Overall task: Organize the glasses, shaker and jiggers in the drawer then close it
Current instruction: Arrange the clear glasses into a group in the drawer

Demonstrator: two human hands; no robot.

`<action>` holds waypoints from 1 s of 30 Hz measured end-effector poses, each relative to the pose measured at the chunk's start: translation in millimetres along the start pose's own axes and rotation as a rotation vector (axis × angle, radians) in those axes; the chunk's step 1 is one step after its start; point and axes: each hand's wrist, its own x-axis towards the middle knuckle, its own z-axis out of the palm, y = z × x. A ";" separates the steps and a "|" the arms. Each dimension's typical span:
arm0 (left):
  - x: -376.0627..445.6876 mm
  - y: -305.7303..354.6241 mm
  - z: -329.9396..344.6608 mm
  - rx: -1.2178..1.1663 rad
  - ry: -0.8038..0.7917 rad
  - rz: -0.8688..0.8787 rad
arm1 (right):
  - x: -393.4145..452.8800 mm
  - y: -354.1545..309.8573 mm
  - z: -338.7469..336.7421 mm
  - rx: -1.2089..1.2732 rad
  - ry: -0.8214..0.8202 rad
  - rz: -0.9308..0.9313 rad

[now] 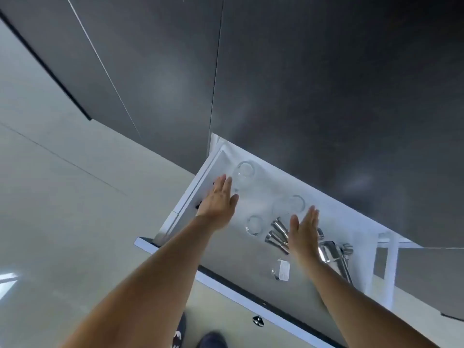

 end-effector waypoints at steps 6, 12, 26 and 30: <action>33.9 2.9 17.3 0.277 0.040 0.239 | 37.6 -10.7 22.2 0.037 0.130 -0.010; 43.3 -16.1 21.4 0.545 0.073 0.299 | 39.2 -25.1 45.2 -0.113 0.094 -0.233; 48.8 -24.4 4.5 0.535 0.096 0.204 | 52.4 -52.6 53.4 -0.182 -0.144 -0.373; 34.5 -32.9 18.9 0.446 0.143 0.181 | 29.4 -55.4 47.9 -0.083 -0.165 -0.295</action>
